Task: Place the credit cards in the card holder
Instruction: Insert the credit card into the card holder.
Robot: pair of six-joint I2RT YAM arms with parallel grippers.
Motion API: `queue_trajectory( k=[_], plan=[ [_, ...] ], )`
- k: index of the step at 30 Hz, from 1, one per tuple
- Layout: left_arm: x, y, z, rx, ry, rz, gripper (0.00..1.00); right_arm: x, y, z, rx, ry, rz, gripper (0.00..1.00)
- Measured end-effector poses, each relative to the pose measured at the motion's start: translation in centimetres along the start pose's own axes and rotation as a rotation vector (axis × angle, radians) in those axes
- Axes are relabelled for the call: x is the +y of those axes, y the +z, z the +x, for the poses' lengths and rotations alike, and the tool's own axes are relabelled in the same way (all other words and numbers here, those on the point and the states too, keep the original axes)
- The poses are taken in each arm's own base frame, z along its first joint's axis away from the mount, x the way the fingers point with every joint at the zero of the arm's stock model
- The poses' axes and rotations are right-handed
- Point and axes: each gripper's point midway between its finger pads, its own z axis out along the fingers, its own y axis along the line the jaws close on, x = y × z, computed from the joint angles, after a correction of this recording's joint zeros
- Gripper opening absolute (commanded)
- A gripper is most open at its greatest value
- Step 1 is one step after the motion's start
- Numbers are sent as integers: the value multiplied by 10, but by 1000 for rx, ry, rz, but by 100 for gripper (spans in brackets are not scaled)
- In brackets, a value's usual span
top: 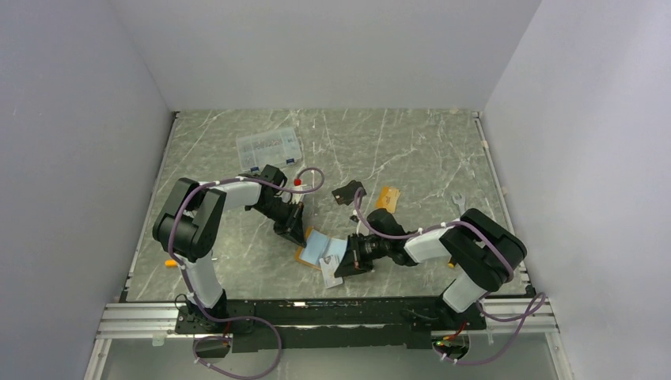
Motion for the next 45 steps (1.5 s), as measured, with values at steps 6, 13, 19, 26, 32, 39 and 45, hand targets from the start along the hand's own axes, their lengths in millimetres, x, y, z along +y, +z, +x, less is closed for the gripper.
queue_trajectory(
  k=[6, 13, 19, 26, 32, 39, 45],
  plan=[
    [0, 0, 0, 2, 1, -4, 5, -1, -3, -14, -53, 4, -24, 0],
    [0, 1, 1, 3, 3, -7, 5, -5, -5, -22, -84, 16, -25, 0],
    [1, 1, 1, 4, 3, -12, 6, -6, 0, -24, -76, 39, -41, 0],
    [1, 1, 1, 4, 3, -13, 6, -5, 2, -28, -84, 64, -47, 0],
    [1, 1, 1, 4, 3, -12, 8, -7, 3, -35, -121, 100, -29, 0],
    [1, 2, 0, -2, 9, -5, 8, -6, 4, -46, -177, 125, -22, 0],
    [3, 6, 4, -8, 1, 8, 8, -6, 6, -58, -231, 150, -23, 0]
  ],
)
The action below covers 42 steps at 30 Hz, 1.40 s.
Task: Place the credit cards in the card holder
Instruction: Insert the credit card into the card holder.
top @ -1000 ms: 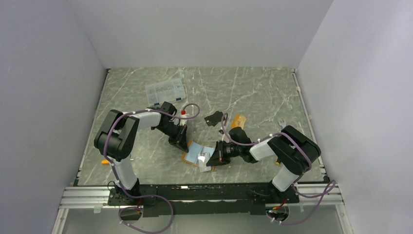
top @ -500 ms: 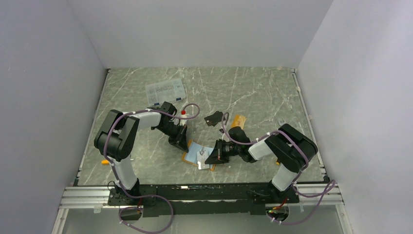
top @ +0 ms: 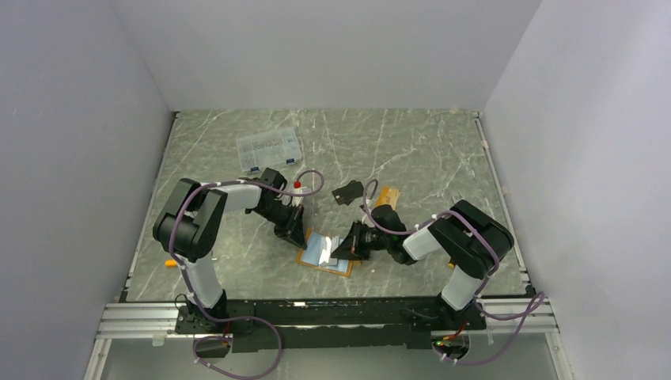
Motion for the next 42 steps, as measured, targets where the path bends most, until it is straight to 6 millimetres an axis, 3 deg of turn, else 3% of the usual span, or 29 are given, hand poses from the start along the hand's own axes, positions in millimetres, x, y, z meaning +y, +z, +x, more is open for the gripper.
queue_trajectory(
  k=[20, 27, 29, 33, 42],
  plan=[
    [0, 2, 1, -5, -9, 8, 10, 5, 13, 4, -75, 21, 24, 0],
    [0, 2, 1, -5, -9, 8, 10, 7, 13, 3, -99, -1, 74, 29],
    [0, 2, 1, -5, -9, 9, 8, 11, 14, 4, -98, -27, 110, 33],
    [0, 1, 1, -7, -13, 14, 5, 18, 18, 3, -100, -90, 209, 52],
    [-4, -2, 0, -15, -34, 48, 5, 23, 18, 6, -119, -182, 322, 62]
  ],
)
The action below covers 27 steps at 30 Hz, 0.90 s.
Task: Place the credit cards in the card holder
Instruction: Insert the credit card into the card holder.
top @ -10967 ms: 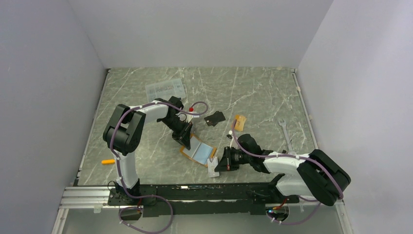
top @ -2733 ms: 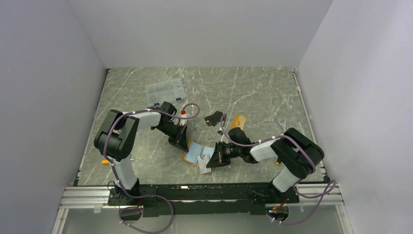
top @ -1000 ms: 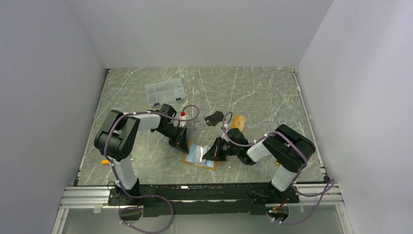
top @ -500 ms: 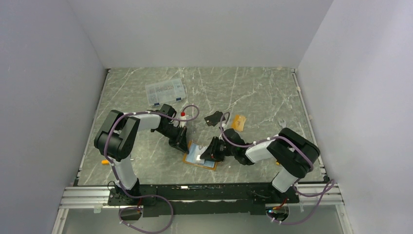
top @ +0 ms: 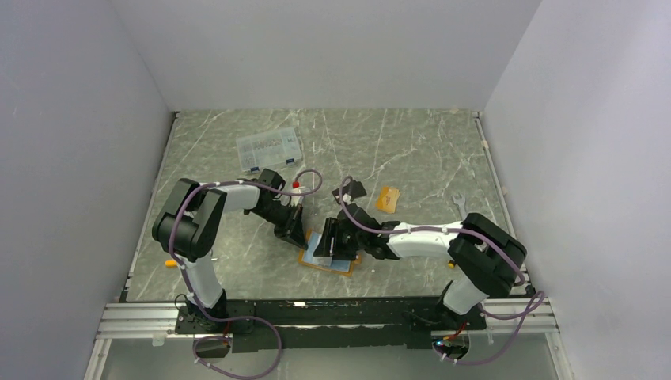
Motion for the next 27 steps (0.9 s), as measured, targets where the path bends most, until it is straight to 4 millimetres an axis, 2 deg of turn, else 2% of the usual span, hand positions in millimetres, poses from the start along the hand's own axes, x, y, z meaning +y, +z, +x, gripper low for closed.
queue_trajectory(
  k=[11, 18, 20, 27],
  plan=[
    [-2, 0, 0, 0, -7, 9, 5, 6, 4, 3, -3, -115, 136, 73],
    [-2, 0, 0, -1, -7, 11, 3, 6, 3, 5, -17, -135, 162, 74],
    [-3, 0, 0, -1, -6, 18, 0, 3, 0, 5, -21, -134, 179, 74],
    [-6, 0, 0, -2, -3, 34, 2, -9, -14, 9, -42, -116, 209, 73]
  ],
)
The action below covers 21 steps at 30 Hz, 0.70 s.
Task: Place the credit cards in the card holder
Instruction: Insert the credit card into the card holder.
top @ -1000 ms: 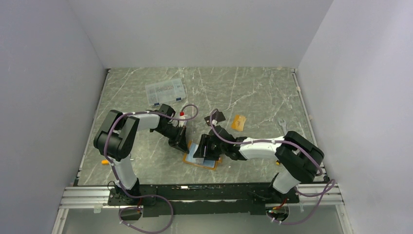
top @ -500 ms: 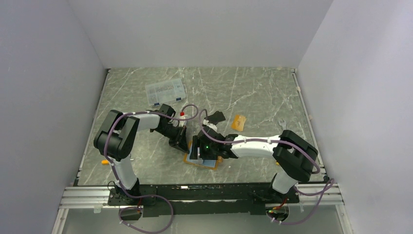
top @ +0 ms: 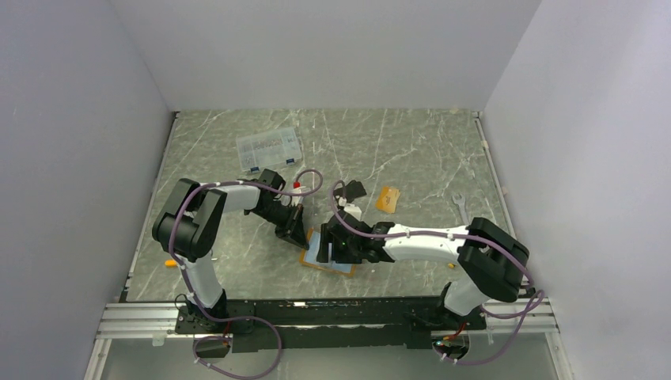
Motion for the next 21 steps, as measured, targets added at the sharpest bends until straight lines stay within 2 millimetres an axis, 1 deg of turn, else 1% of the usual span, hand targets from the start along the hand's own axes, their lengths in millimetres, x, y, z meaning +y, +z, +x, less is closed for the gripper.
queue_trajectory(
  k=[4, 8, 21],
  plan=[
    [0, 0, 0, 0, -1, 0, 8, 1, 0, -1, -2, -7, -2, 72],
    [0, 0, 0, -1, -2, 0, 10, 4, 2, -2, 5, -38, 0, 72],
    [2, -2, 0, -4, -9, -1, 12, 16, 11, -8, 4, -136, -29, 70]
  ],
)
